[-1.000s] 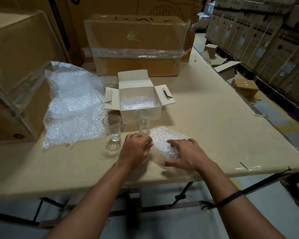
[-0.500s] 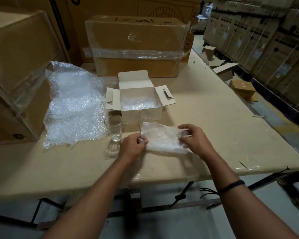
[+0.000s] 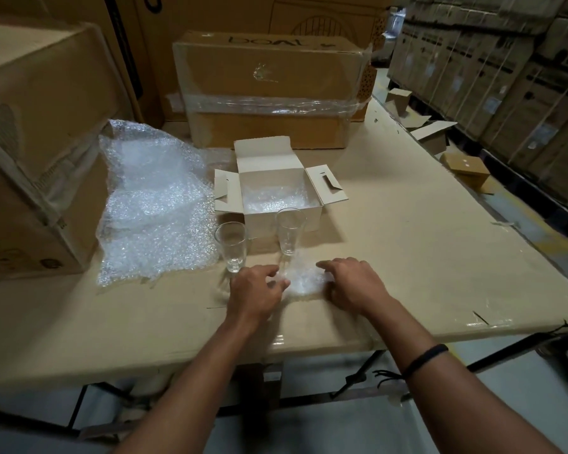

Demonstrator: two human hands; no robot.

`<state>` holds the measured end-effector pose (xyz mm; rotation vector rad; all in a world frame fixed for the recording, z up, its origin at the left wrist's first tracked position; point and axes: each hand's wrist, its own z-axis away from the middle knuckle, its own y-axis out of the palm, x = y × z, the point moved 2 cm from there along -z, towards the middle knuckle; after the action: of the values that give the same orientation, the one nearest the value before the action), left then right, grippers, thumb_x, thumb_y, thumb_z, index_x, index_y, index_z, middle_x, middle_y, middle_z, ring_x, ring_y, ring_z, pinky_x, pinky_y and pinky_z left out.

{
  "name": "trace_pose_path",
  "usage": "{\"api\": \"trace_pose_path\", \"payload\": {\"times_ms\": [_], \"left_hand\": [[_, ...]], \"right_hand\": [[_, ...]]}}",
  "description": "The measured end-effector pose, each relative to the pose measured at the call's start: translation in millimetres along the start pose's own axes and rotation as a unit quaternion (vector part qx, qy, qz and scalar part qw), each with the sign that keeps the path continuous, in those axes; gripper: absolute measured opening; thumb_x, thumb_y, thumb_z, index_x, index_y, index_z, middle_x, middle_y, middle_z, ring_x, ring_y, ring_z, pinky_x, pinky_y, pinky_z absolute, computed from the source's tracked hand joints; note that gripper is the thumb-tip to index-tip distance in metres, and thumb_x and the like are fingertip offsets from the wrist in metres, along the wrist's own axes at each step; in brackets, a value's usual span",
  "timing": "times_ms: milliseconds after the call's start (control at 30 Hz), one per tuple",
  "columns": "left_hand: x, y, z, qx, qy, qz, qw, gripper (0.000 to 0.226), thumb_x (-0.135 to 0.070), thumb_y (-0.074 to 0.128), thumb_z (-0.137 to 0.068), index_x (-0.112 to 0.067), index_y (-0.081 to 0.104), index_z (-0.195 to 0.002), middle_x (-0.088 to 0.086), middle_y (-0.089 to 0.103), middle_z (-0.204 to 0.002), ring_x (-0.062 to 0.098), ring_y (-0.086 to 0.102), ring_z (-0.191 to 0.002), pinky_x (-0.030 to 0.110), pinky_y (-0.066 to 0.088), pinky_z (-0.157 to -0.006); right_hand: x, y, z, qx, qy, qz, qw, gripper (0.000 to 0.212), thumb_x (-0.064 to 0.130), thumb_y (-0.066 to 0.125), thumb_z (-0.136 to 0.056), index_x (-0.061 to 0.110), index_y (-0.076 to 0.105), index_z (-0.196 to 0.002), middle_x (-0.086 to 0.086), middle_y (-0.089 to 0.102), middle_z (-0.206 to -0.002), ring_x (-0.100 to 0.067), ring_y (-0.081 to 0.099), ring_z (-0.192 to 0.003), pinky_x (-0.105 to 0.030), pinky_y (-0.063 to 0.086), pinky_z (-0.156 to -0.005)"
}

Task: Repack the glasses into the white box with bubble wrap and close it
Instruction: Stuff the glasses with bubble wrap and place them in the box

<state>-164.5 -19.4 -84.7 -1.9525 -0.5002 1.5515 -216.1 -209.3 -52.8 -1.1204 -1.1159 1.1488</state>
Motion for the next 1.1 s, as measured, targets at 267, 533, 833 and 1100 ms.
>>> {"api": "trace_pose_path", "payload": {"times_ms": [267,533,833,1100], "left_hand": [[52,-55,8,-0.150,-0.106,0.043,0.982,0.023,-0.033,0.079,-0.074,-0.029,0.057,-0.082,-0.012,0.061,-0.079,0.022,0.061,-0.079,0.036,0.049,-0.071],[75,-49,-39,-0.005,-0.106,-0.061,0.992,0.061,-0.052,0.078,-0.067,-0.045,0.051,-0.120,0.001,0.062,-0.112,0.029,0.051,-0.109,0.034,0.036,-0.083],[77,-51,-45,-0.036,-0.044,-0.018,0.998,0.044,-0.042,0.080,-0.069,-0.037,0.064,-0.109,-0.005,0.073,-0.100,0.022,0.063,-0.099,0.029,0.036,-0.082],[78,-54,-44,-0.050,-0.022,0.005,0.998,0.043,-0.044,0.077,-0.072,-0.037,0.064,-0.112,-0.006,0.072,-0.103,0.023,0.061,-0.099,0.028,0.031,-0.079]], "right_hand": [[31,-6,-15,-0.006,0.037,-0.132,0.991,0.037,0.007,0.051,-0.079,0.029,0.070,-0.103,0.001,0.070,-0.104,-0.023,0.063,-0.095,-0.027,0.045,-0.073],[77,-38,-27,-0.116,0.140,-0.675,0.715,0.013,-0.007,0.060,-0.074,0.005,0.065,-0.074,-0.007,0.061,-0.067,-0.019,0.052,-0.061,-0.032,0.042,-0.060],[133,-54,-63,-0.263,0.022,-0.409,0.874,0.021,-0.003,0.067,-0.078,0.009,0.066,-0.096,-0.007,0.058,-0.106,-0.018,0.060,-0.086,-0.022,0.050,-0.072],[155,-76,-70,-0.069,-0.043,0.034,0.996,0.037,0.008,0.051,-0.084,0.021,0.068,-0.115,-0.007,0.067,-0.108,-0.028,0.055,-0.100,-0.036,0.049,-0.079]]}}
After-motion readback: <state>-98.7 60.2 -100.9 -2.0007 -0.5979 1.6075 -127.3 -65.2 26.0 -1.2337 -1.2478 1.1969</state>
